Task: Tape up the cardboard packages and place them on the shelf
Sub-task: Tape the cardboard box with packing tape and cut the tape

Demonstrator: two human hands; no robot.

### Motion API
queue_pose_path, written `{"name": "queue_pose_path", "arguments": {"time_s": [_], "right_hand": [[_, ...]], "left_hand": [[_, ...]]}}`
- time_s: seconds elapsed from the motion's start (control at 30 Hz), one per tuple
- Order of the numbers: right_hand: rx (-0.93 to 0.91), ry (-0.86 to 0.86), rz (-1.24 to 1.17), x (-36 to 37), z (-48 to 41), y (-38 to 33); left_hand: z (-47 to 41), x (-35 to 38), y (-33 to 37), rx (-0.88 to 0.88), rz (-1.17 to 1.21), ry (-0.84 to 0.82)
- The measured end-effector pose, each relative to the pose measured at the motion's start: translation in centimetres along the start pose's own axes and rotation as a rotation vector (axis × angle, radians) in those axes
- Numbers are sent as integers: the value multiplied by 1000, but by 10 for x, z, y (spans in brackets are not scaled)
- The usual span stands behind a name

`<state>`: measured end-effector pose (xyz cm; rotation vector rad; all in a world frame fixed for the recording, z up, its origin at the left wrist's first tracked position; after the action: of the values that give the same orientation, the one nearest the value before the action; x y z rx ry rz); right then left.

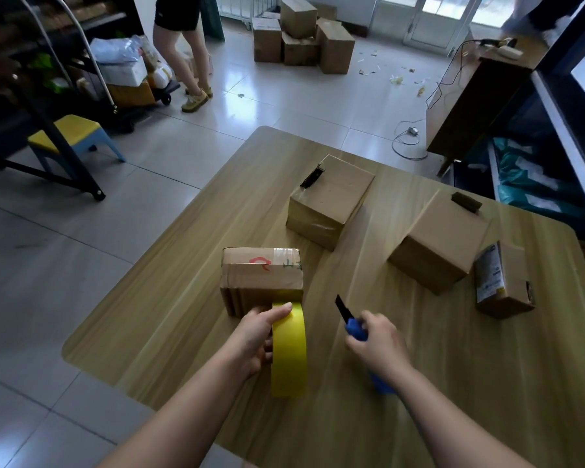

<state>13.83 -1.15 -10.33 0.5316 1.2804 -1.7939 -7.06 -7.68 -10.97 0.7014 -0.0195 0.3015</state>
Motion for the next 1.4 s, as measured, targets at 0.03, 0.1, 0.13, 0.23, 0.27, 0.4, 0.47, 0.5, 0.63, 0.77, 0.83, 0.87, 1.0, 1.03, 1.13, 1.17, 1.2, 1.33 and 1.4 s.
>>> {"name": "queue_pose_path", "arguments": {"time_s": [0.03,0.1,0.13,0.23,0.27,0.4,0.47,0.5,0.63,0.77,0.83,0.87,1.0,1.03,1.13,1.17,1.2,1.33,1.4], "right_hand": [[-107,84,-86,-4,1,-18],[-235,198,-237,-10,0,-50],[-245,182,-298,-8,-3,-65],[-211,-1,-324,6,-15,-103],[-205,-38,-289,12,-19,-112],[-172,-40,-101,17,-29,-121],[-194,-21,-37,15,-29,-119],[-219,-17,1,15,-26,-120],[-282,17,70,21,-17,-119],[-287,40,90,22,-17,-117],[-286,45,103,22,-16,-118],[-283,47,108,22,-15,-118],[-255,9,100,20,-18,-118],[-244,-7,87,20,-19,-118],[-229,-81,47,15,-17,-120],[-224,-94,28,11,-17,-121],[-222,-89,2,5,-16,-122],[-327,-97,-12,-15,-8,-130],[-423,-152,132,-18,2,-135]], "left_hand": [[-1,0,0,8,-8,10],[-1,1,2,27,-27,29],[-1,1,3,33,-35,39],[1,3,5,49,-53,50],[2,3,6,56,-57,56],[1,0,7,96,-79,83],[-2,-1,7,105,-102,92],[-2,-1,6,100,-110,86],[-1,0,-3,64,-126,45],[1,2,-10,51,-186,47],[3,3,-13,52,-200,37],[6,4,-16,47,-196,29],[12,3,-23,40,-158,42],[11,3,-22,41,-158,48],[8,5,-16,37,-122,60],[8,5,-14,37,-108,65],[7,5,-15,39,-99,71],[7,8,-15,50,-80,88],[6,8,-14,59,-70,90]]}}
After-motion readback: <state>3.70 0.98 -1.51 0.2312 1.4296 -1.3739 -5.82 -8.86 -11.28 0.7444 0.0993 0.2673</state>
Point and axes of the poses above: each hand's wrist, its own z-axis away from the middle knuckle, its own x-axis out of the palm, y = z × x, the point moved 6 cm from there along -z, towards the middle knuckle, and after that the axes turned 9 degrees about -z, right-handed, at the moved point
